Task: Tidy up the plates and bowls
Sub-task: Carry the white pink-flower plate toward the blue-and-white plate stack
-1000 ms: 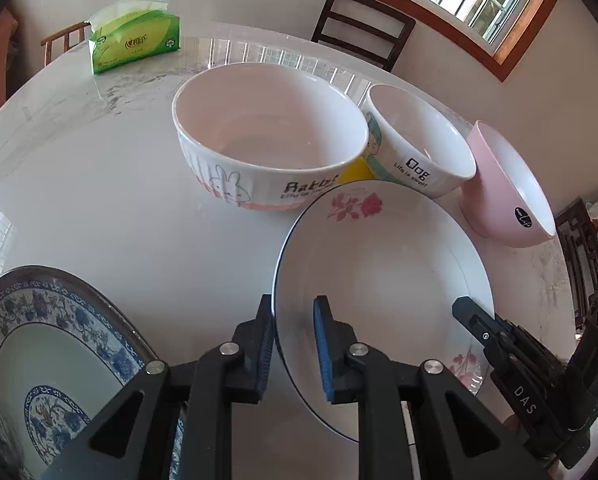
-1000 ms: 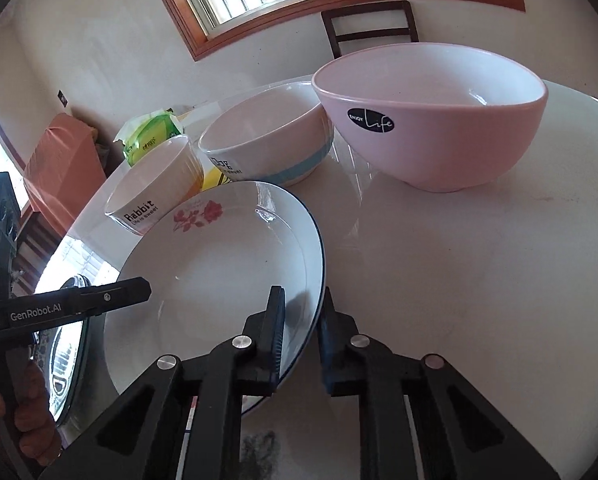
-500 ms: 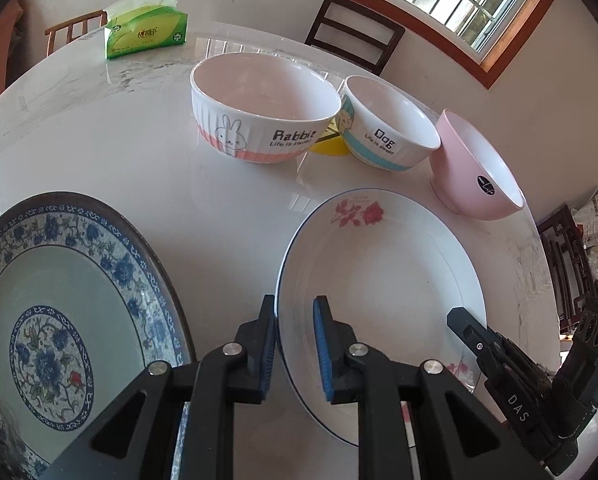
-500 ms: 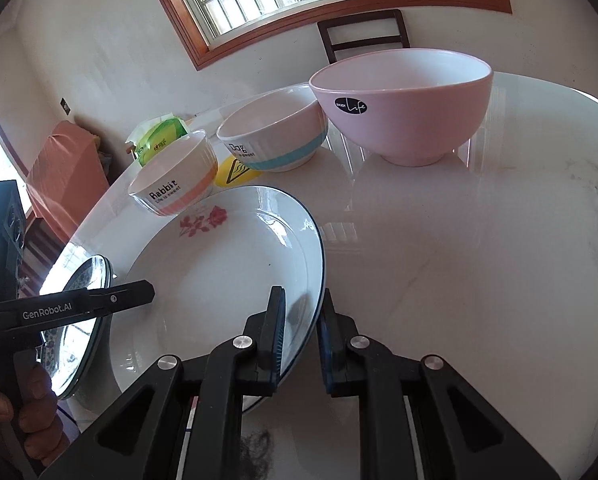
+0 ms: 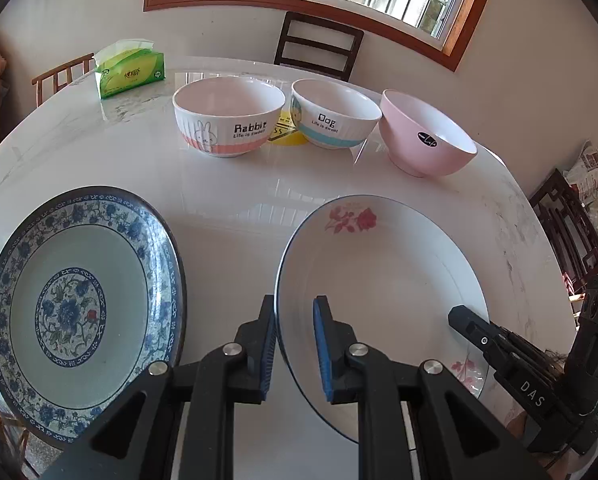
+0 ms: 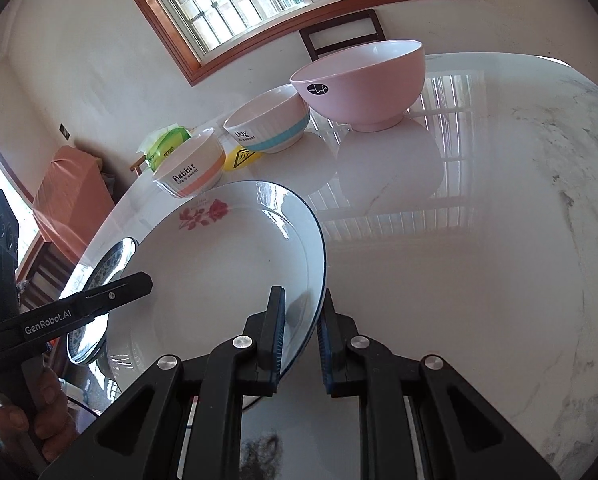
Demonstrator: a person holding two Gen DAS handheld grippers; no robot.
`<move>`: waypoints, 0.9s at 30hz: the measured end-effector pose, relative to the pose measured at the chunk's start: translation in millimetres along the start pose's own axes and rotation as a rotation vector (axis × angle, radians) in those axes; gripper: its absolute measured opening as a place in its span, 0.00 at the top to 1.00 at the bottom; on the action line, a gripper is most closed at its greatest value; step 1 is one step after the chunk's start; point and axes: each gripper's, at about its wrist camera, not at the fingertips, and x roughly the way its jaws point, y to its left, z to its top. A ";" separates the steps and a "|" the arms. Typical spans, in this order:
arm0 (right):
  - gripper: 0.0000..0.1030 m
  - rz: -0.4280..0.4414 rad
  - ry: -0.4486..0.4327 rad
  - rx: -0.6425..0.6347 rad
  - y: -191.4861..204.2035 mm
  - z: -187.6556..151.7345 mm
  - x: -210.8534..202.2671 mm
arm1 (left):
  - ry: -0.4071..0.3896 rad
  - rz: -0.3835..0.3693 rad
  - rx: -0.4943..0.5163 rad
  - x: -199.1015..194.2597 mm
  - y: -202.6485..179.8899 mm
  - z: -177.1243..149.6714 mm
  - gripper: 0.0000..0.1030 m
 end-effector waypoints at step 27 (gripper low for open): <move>0.85 0.058 0.008 -0.091 66.7 -15.7 -5.6 | -0.045 0.017 -0.095 -54.4 60.2 -34.6 0.82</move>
